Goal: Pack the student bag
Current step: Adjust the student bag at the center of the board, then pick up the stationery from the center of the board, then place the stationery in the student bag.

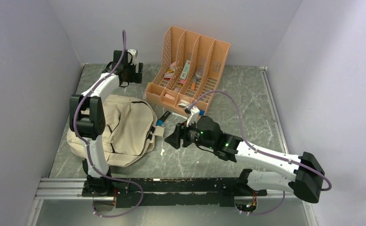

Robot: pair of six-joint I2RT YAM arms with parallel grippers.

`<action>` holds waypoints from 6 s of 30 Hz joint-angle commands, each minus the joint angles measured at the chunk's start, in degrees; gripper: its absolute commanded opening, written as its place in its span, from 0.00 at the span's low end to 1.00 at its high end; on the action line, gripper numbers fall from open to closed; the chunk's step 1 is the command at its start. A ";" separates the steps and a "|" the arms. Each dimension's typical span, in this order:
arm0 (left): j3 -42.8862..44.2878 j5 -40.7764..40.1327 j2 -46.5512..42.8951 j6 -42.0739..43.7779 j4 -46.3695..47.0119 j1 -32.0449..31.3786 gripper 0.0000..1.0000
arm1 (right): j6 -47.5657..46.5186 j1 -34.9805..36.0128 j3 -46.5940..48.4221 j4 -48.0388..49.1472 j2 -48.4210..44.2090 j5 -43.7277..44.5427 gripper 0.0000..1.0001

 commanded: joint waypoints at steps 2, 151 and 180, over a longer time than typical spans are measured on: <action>4.69 12.04 2.89 2.45 -5.37 2.32 0.89 | 0.77 -1.30 -2.52 -3.90 -4.61 4.76 0.62; -39.71 16.18 -48.87 -19.86 20.47 -28.01 0.18 | 16.94 -12.97 13.72 10.86 13.71 9.18 0.09; -36.90 -33.27 -44.53 -17.96 -20.38 -8.63 0.83 | 13.31 -12.97 3.10 9.96 4.18 12.95 0.00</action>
